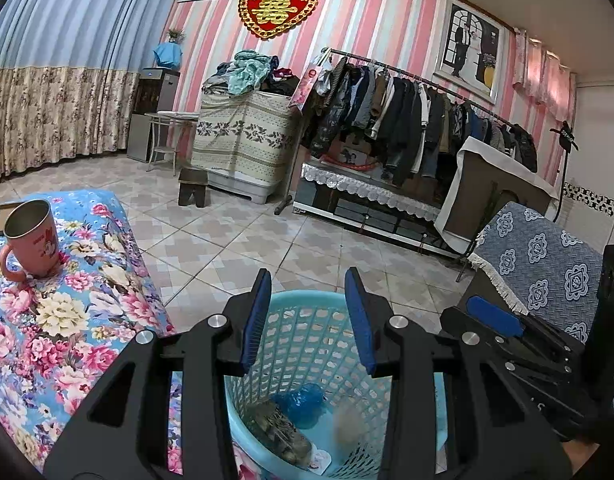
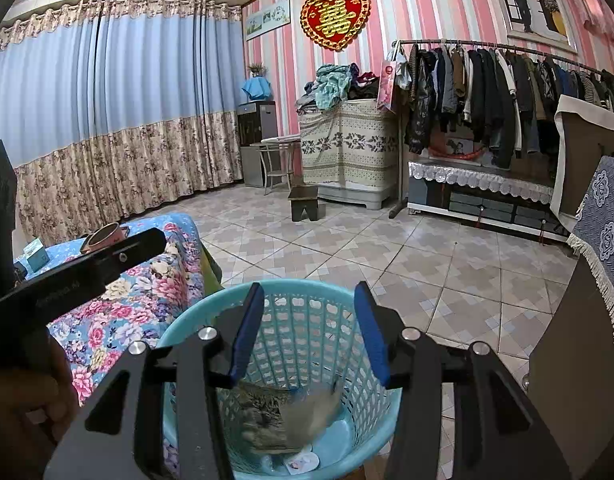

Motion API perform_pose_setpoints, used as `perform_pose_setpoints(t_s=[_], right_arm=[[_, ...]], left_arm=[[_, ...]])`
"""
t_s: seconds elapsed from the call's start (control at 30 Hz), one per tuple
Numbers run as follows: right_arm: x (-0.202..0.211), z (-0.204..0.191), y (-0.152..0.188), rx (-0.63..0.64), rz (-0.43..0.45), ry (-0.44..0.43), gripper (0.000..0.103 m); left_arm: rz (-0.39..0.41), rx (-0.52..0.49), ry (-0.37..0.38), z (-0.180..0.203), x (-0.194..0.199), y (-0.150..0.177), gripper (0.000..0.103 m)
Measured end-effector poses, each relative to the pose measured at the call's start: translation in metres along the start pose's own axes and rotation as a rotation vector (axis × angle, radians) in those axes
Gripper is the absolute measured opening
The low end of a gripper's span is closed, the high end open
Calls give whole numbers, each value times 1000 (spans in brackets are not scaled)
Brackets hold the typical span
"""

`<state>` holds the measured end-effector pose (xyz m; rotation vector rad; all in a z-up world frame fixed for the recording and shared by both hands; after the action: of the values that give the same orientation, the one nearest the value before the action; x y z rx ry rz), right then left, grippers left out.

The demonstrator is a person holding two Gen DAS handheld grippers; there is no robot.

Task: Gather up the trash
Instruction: 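Open both grippers to drop the items into the basket, then move both open grippers back over the bed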

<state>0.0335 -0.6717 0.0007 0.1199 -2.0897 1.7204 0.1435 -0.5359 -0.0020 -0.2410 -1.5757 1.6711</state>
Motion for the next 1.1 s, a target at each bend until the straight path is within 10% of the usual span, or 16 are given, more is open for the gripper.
perform_pose_setpoints(t_s=[0.57, 0.77, 1.1], right_arm=[[6, -23, -14, -22, 28, -7, 55], [-11, -121, -28, 18, 50, -154, 58], [-55, -382, 20, 129, -76, -529, 69]], left_arm=[[54, -81, -111, -35, 56, -25, 60], [114, -117, -383, -169, 161, -42, 82], [74, 29, -832, -409, 312, 19, 83]])
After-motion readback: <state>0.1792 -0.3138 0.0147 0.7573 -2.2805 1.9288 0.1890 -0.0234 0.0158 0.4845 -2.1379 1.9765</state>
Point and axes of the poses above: each gripper's, at about its wrist camera, not at the fingertips, and x roughly against the way its jaws point, z to its right, y to its underside, the point moved 4 cm from there along -x, roughly the way its jaws point, and after that the axes turned 9 degrees about -y, right-handed, at the moved point
